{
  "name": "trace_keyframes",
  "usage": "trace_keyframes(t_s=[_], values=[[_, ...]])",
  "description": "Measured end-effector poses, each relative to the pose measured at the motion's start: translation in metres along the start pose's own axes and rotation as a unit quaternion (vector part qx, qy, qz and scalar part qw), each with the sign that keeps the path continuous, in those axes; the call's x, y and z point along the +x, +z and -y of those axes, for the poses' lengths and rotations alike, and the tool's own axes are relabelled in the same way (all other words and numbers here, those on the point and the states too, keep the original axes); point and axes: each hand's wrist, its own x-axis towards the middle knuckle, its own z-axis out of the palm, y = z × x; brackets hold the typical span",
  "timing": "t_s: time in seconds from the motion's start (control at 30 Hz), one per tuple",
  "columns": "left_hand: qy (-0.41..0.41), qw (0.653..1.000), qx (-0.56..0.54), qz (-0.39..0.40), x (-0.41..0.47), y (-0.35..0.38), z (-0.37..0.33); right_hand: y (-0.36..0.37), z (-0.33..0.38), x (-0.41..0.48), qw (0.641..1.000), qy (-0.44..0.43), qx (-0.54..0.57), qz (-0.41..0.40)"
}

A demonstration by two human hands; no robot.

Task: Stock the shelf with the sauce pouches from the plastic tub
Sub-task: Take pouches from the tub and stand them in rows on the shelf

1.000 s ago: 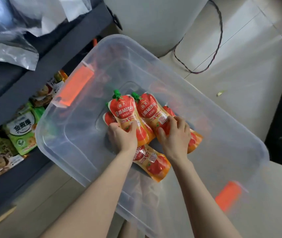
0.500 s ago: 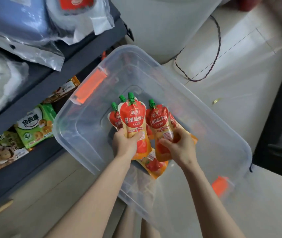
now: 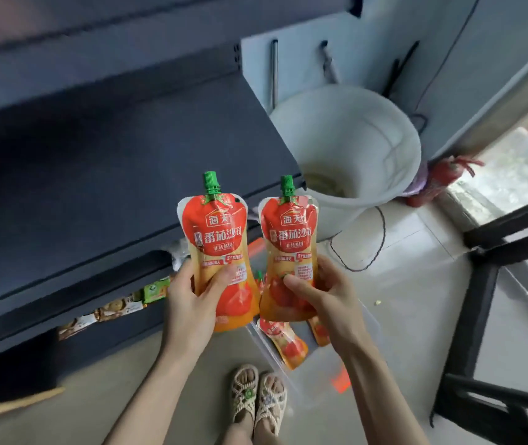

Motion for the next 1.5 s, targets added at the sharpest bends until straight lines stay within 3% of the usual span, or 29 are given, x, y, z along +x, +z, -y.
trace_keyframes(t_s=[0.3, 0.53, 0.87, 1.5], values=[[0.145, 0.978, -0.086, -0.120, -0.056, -0.125, -0.143, 0.118, 0.174, -0.054, 0.977, -0.170, -0.032, 0.128], [0.228, 0.955, -0.093, -0.167, -0.035, -0.211, -0.211, 0.220, 0.251, -0.053, 0.948, -0.267, -0.040, 0.169], [0.258, 0.948, -0.058, -0.180, 0.053, -0.275, -0.238, 0.325, 0.280, 0.037, 0.936, -0.318, -0.090, 0.122], [0.249, 0.952, -0.072, -0.165, 0.105, -0.273, -0.229, 0.358, 0.296, 0.111, 0.930, -0.319, -0.123, 0.136]])
